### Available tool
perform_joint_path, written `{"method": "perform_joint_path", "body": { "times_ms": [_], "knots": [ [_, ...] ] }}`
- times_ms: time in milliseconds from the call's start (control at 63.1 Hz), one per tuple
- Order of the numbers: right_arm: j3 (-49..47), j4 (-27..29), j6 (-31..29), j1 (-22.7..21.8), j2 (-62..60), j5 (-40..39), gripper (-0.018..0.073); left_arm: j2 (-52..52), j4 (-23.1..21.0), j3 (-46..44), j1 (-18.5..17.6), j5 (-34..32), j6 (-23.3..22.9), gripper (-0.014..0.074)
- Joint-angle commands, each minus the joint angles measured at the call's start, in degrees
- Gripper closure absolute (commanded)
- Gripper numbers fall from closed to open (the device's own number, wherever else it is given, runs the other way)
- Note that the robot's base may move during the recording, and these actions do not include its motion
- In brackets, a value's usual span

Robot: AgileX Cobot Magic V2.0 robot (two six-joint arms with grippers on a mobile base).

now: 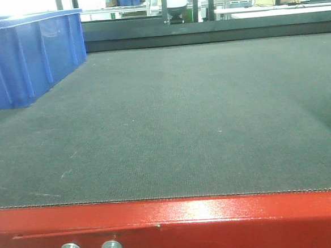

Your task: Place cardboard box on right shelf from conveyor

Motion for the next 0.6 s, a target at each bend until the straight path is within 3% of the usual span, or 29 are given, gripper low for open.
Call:
{"method": "perform_joint_path", "body": {
  "times_ms": [0,586],
  "knots": [
    [-1.5,-1.1,-0.7,-0.3,-0.4,-5.0,0.0324,-0.7,-0.3,-0.2,0.0,-4.8,-0.3,0.0715],
    [-1.1,-1.1,-0.7,-0.3,-0.4,-4.9,0.0324,-0.7,-0.3,-0.2,0.0,-4.8,-0.3,0.0715]
  ]
}}
